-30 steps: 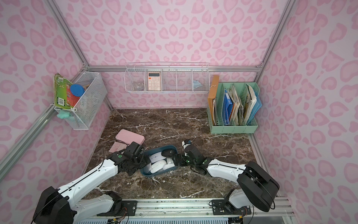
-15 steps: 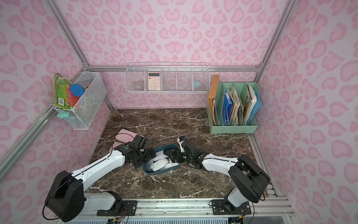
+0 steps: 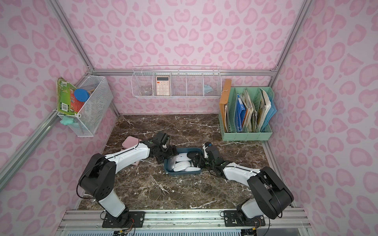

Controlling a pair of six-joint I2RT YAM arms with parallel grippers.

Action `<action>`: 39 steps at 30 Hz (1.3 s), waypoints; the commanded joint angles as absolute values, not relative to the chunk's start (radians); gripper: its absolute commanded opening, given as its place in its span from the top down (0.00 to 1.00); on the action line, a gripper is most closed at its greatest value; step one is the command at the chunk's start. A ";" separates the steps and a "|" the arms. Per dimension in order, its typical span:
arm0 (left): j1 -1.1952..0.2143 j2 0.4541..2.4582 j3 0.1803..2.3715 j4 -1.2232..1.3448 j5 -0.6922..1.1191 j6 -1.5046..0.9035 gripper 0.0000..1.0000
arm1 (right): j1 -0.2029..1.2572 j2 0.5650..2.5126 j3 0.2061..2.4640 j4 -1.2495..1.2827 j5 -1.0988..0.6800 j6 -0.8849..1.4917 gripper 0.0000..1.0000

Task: Take out the mouse from the storage box
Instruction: Move the storage box to the center of the board, then pick up the mouse from the storage box.

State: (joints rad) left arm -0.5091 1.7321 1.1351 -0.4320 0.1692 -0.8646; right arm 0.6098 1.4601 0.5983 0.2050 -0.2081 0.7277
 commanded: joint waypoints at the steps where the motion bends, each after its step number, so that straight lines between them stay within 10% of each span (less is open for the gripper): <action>1: -0.506 1.767 1.184 -0.376 0.216 -0.841 0.06 | 0.589 1.467 0.619 0.249 -0.253 0.701 0.11; 21: -0.406 1.600 1.064 -0.525 0.033 -0.788 0.01 | 0.541 1.436 0.704 -0.001 0.004 0.614 0.01; 39: -0.431 0.876 0.514 -0.283 -0.119 -0.570 0.01 | 0.983 1.663 1.069 -0.161 0.157 0.634 0.08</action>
State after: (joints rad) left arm -0.4301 0.9325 0.5755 -0.4252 -0.1200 -0.6697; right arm 0.9550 1.5909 1.0012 -0.1295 0.1673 0.6113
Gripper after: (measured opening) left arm 0.992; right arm 0.929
